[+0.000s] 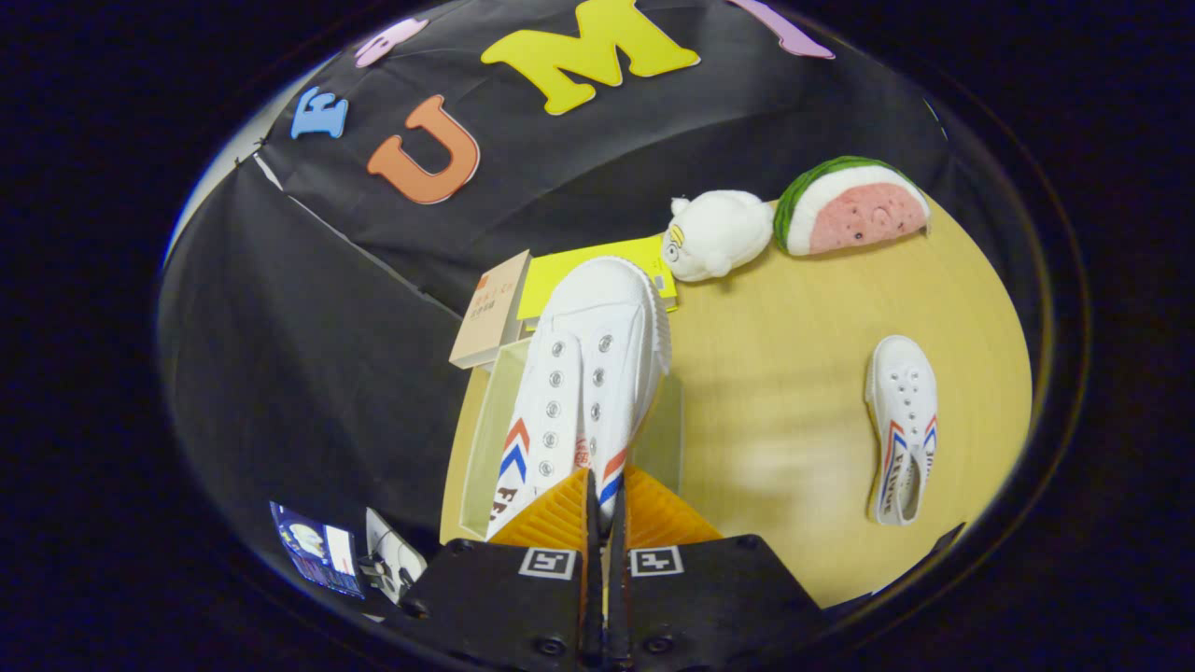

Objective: Open the storage box then place both shoes into the box .Put the left shoe in first, then the right shoe, with the right side of both shoes facing outward in a uniform manner.

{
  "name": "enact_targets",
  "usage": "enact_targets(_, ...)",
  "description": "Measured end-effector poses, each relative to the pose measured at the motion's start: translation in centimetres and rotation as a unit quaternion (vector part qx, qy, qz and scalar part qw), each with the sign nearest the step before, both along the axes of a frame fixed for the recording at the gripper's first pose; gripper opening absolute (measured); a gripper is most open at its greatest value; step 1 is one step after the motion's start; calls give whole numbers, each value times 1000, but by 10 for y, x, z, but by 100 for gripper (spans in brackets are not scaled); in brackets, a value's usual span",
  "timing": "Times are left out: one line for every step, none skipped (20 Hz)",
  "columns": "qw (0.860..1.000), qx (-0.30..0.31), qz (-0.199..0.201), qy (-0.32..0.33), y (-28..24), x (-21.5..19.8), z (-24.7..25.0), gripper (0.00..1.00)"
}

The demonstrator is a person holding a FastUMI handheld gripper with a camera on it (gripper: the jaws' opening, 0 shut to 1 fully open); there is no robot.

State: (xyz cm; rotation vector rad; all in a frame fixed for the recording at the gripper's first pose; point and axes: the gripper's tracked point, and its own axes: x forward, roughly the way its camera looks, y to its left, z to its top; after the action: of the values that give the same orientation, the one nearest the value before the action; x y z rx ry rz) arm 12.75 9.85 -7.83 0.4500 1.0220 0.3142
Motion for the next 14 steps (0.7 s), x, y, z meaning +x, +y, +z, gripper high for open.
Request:
enact_targets(1000,-8,-2,2,12,4,-4,8)
enact_targets(1000,-16,-4,5,24,8,-11,8)
enact_targets(1000,-22,-6,8,38,12,-18,8)
enact_targets(1000,-25,-4,13,50,14,-25,7)
enact_targets(999,-28,0,16,63,17,-33,7)
enact_targets(999,-34,4,20,73,19,-41,7)
enact_targets(999,-40,6,26,82,20,-51,7)
enact_targets(998,-47,9,33,91,20,-61,7)
enact_targets(998,-55,11,40,98,21,-72,7)
enact_targets(997,-64,11,49,104,21,-82,7)
enact_targets(995,-77,8,57,108,22,-93,7)
enact_targets(993,-102,12,59,109,25,-106,8)
enact_targets(990,-129,12,58,109,29,-116,7)
enact_targets(987,-145,13,62,126,30,-130,8)
